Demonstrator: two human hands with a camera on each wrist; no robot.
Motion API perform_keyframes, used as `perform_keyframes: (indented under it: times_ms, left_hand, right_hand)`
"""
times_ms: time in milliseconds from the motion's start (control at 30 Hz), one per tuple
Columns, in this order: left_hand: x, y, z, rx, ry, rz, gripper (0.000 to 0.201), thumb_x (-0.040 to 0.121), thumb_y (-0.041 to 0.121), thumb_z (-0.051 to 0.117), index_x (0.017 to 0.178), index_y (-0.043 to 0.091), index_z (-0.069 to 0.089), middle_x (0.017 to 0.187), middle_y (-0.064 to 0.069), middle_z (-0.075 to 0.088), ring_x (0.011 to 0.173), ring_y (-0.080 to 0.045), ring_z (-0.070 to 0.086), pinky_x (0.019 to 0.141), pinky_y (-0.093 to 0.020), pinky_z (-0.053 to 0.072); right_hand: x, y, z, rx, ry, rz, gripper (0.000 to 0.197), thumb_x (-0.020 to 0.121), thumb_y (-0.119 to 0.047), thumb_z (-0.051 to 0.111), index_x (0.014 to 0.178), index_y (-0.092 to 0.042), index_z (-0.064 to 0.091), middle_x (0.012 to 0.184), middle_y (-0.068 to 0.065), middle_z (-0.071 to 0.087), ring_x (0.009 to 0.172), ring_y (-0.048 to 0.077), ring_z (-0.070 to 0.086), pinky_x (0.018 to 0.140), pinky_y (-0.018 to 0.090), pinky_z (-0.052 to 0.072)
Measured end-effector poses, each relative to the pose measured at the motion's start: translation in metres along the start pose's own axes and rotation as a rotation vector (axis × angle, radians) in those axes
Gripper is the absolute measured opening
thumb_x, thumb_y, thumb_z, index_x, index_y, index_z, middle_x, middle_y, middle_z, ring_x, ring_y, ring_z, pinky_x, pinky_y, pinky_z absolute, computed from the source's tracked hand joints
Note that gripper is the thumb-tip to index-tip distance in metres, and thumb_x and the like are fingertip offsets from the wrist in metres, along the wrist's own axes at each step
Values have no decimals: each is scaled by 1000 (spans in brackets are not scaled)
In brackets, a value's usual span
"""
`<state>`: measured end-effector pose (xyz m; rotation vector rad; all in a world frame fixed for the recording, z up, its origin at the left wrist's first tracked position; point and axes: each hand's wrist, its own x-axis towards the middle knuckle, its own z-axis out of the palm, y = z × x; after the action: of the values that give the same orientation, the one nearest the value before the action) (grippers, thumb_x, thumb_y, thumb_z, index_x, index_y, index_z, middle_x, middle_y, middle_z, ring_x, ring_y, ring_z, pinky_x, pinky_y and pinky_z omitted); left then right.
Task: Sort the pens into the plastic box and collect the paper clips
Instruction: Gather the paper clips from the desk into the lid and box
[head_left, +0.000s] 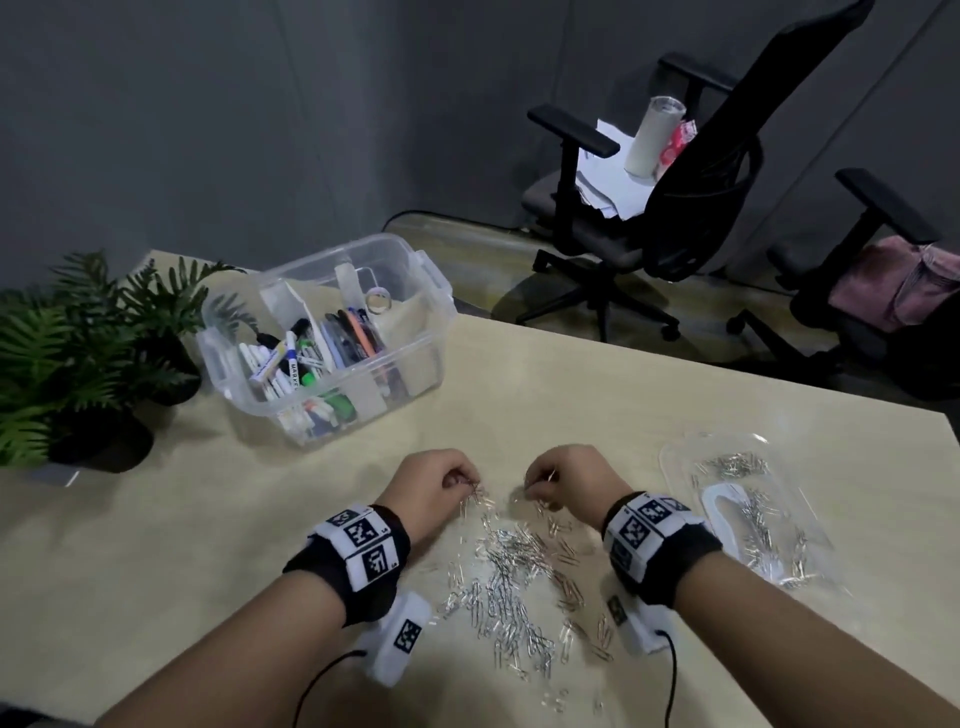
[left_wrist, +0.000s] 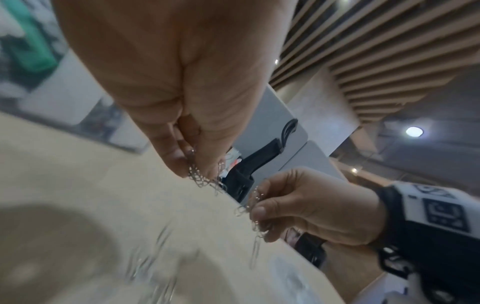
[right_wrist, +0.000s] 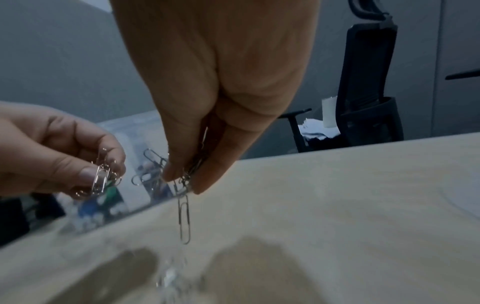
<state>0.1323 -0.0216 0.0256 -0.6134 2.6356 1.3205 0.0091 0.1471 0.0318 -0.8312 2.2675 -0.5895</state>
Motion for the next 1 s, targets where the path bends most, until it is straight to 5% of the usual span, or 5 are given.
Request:
perform_keyframes:
  times_ms: [233, 533, 733, 900, 1000]
  left_hand:
    - [19, 30, -91, -146, 203, 114, 16, 83, 8, 69, 87, 24, 67, 85, 6, 67, 80, -8, 61, 73, -16, 46]
    - [45, 21, -149, -316, 332, 136, 20, 82, 3, 68, 80, 23, 66, 75, 9, 65, 70, -8, 60, 72, -18, 49]
    - [70, 17, -150, -339, 346, 142, 17, 83, 2, 66, 84, 19, 67, 70, 6, 59, 58, 3, 49, 62, -14, 45]
    - [94, 13, -138, -252, 344, 137, 19, 82, 3, 68, 81, 22, 65, 77, -3, 66, 63, -8, 56, 60, -18, 47]
    - [107, 10, -130, -167, 329, 113, 14, 84, 2, 66, 88, 16, 67, 86, 0, 68, 68, -1, 56, 65, -5, 42]
  right_hand:
    - [49, -77, -61, 178, 215, -50, 5, 77, -9, 77, 78, -7, 72, 67, 6, 68, 59, 17, 66, 64, 27, 58]
    - [138, -157, -68, 389, 346, -106, 7, 75, -2, 77, 76, -5, 70, 60, 6, 63, 52, 15, 61, 66, 32, 59]
    - [159, -152, -50, -14, 286, -150, 12, 77, -10, 75, 89, -8, 74, 82, 4, 69, 75, 13, 59, 73, 21, 44]
    - [151, -133, -60, 102, 289, -165, 26, 78, -4, 72, 103, -12, 71, 96, 2, 70, 93, 13, 65, 86, 21, 47]
    - [136, -116, -67, 224, 371, -174, 22, 82, -2, 69, 99, -15, 70, 97, -2, 70, 92, 11, 66, 87, 21, 49]
